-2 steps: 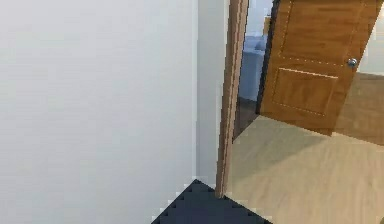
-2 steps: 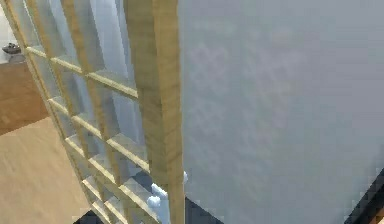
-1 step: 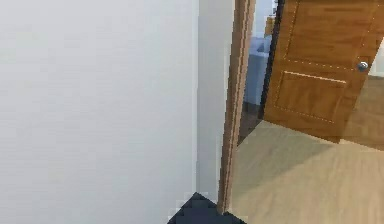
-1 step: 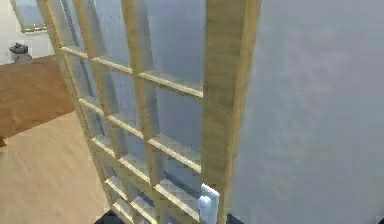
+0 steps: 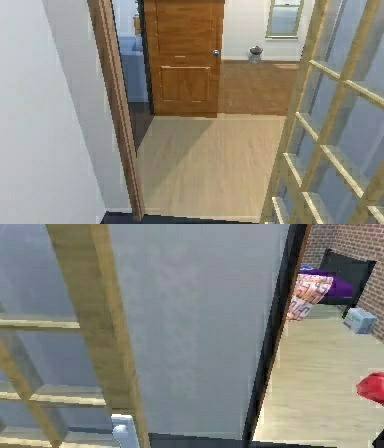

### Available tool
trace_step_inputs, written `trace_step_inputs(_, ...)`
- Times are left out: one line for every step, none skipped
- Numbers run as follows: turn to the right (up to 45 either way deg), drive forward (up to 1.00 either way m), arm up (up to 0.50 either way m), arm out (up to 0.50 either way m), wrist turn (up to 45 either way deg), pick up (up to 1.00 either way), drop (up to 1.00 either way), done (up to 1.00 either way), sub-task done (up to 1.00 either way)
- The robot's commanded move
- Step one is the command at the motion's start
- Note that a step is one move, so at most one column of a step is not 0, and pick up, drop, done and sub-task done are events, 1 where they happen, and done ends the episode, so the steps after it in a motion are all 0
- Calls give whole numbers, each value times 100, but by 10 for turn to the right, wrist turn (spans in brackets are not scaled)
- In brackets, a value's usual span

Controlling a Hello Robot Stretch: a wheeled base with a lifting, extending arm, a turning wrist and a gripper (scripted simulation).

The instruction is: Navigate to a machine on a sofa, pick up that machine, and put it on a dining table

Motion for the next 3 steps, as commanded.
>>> trace_step_inputs(0, 30, 0, 0, 0, 0, 0, 0, 0)
trace_step_inputs(90, 0, 0, 0, 0, 0, 0, 0, 0)
trace_step_inputs(0, 90, 0, 0, 0, 0, 0, 0, 0)
